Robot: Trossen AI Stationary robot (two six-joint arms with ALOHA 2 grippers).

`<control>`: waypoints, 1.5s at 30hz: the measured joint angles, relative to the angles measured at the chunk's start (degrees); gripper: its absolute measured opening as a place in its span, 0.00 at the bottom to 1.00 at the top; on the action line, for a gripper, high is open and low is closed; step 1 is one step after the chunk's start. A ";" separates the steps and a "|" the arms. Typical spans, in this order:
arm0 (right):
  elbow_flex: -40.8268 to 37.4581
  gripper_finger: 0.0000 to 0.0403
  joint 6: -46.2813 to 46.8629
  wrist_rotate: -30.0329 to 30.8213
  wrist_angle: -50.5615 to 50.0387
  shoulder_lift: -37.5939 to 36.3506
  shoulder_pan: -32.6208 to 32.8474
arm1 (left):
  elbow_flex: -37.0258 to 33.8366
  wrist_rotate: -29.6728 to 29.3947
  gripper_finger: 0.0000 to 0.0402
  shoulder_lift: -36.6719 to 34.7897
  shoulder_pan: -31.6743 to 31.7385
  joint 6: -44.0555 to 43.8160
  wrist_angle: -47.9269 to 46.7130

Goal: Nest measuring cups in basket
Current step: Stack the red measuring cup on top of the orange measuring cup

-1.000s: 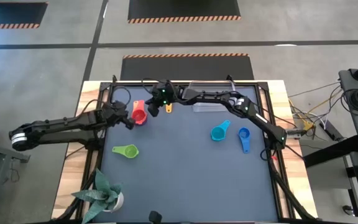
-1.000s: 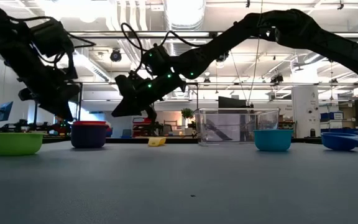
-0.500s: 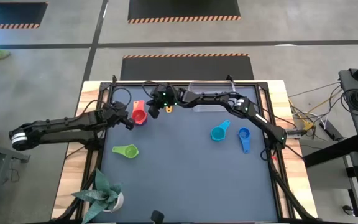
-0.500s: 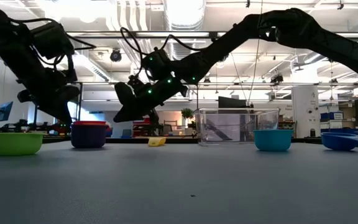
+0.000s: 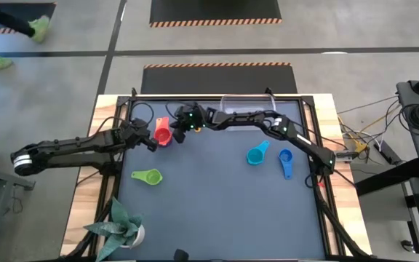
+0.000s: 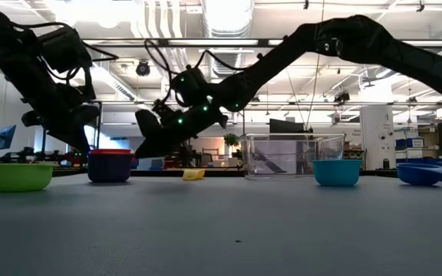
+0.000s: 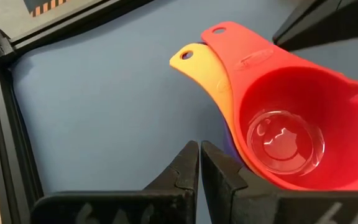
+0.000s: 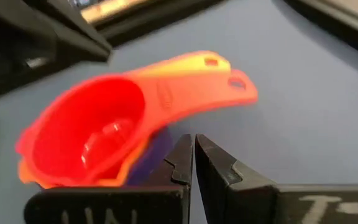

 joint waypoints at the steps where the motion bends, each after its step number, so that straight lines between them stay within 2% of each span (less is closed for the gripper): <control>1: 0.05 0.02 -0.01 -0.04 0.56 -0.01 0.04 | 0.00 0.00 0.00 0.10 0.00 0.02 0.08; 21: 0.08 0.02 -1.20 -0.95 3.22 -0.03 0.85 | 0.00 0.02 0.00 2.53 0.02 0.00 1.96; 34: 0.08 0.02 -1.23 -1.38 0.15 -1.12 -0.83 | 0.00 3.10 0.00 -0.75 0.01 -0.39 0.46; 45: -0.01 0.02 0.90 -1.40 3.34 1.59 -0.68 | 0.00 3.56 0.00 -0.11 0.01 -0.45 0.62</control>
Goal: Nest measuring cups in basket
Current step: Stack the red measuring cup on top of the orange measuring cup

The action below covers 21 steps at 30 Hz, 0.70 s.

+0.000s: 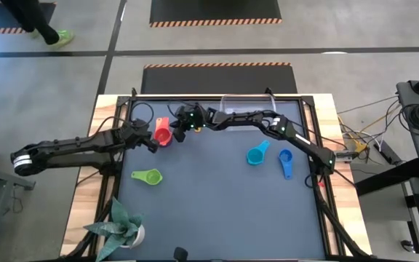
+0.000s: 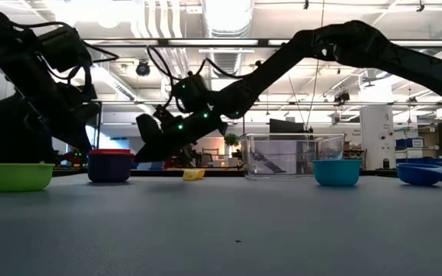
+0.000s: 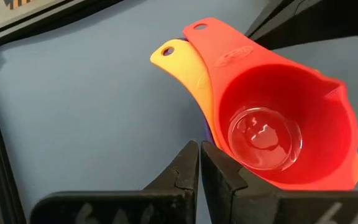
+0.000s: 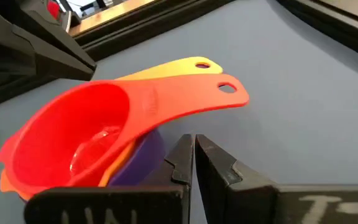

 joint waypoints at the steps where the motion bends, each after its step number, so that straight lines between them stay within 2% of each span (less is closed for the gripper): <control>1: 0.00 0.02 0.00 -0.01 0.39 0.00 0.02 | 0.00 0.00 0.00 0.02 0.00 0.00 -0.03; 21: 0.04 0.02 -0.45 0.01 2.67 -0.11 1.37 | 0.00 -0.15 0.00 0.00 -0.01 -0.26 0.82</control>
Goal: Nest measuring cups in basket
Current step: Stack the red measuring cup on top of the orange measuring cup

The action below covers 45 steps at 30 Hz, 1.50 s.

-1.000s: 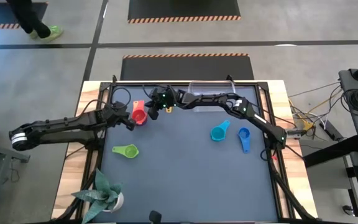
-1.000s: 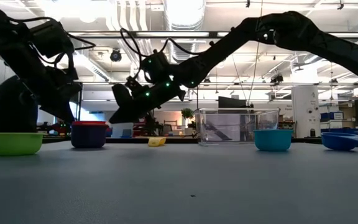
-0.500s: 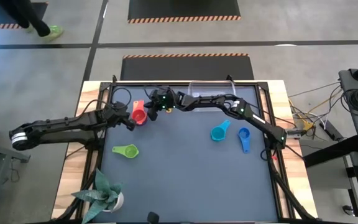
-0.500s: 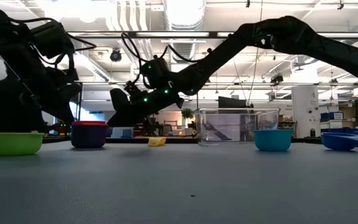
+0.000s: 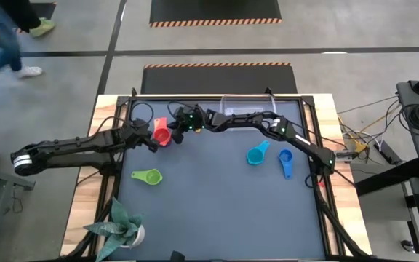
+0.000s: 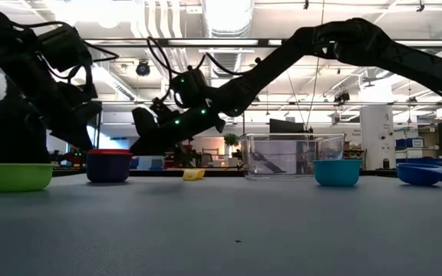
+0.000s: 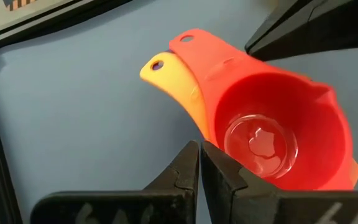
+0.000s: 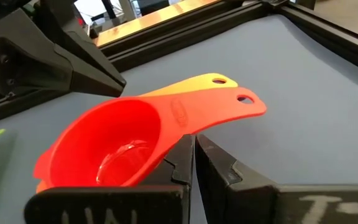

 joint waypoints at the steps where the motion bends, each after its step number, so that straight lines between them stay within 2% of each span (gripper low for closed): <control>1: 0.00 0.02 -0.14 -0.01 0.07 0.00 0.03 | 0.00 0.00 0.00 0.00 0.01 0.00 0.32; 11: 1.27 0.02 -1.98 -0.40 -2.70 -0.33 -0.67 | 1.10 0.09 0.00 -0.46 0.00 0.02 1.64; 16: 2.89 0.02 -3.48 -2.87 -5.62 -0.64 -1.32 | 2.96 0.13 0.00 -0.42 0.01 0.81 1.63; 27: 2.34 0.02 -9.91 -2.80 -11.68 -5.68 -0.50 | 8.83 0.15 0.00 0.18 0.01 5.12 2.51; 31: 0.02 0.02 -11.25 -2.71 -12.35 -8.41 -0.12 | 11.93 0.15 0.00 1.09 0.01 7.57 2.54; 36: -5.46 0.02 -11.20 -2.36 -9.70 -12.39 1.07 | 15.00 2.90 0.00 3.69 0.10 10.12 2.56; 45: -17.36 0.02 -13.61 -0.87 -3.17 -20.09 3.53 | 18.12 4.42 0.00 14.19 1.17 12.04 2.59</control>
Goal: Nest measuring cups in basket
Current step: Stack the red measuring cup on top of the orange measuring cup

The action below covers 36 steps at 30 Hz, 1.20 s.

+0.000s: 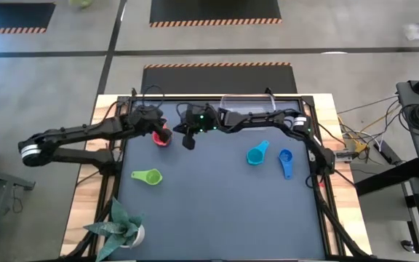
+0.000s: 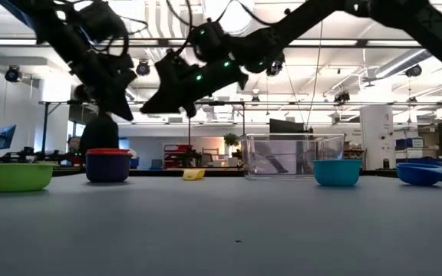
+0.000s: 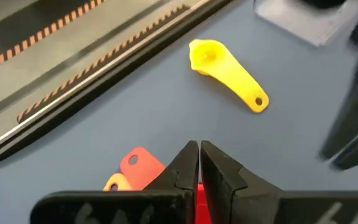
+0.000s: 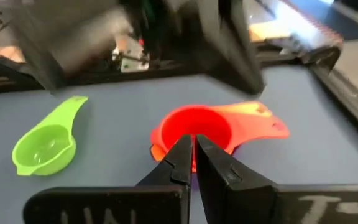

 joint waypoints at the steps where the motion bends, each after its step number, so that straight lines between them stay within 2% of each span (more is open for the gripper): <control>1: -0.77 0.02 -0.02 0.04 0.53 -0.46 0.10 | 0.63 0.60 0.00 1.42 0.32 0.56 0.04; 7: -4.29 0.02 -1.86 -0.18 0.50 -1.59 0.48 | 5.27 7.53 0.00 9.91 3.43 5.12 -0.82; 12: -4.69 0.02 -2.00 -0.09 1.15 -1.76 0.28 | 8.75 11.45 0.00 16.60 7.60 5.10 -6.01; 22: -4.61 0.02 -2.51 0.06 0.16 -1.66 0.20 | 11.16 11.32 0.00 24.24 9.42 2.88 -8.15; 36: -4.56 0.02 -2.49 -0.22 1.28 -1.63 0.24 | 11.07 6.45 0.00 22.06 9.47 -0.62 -11.82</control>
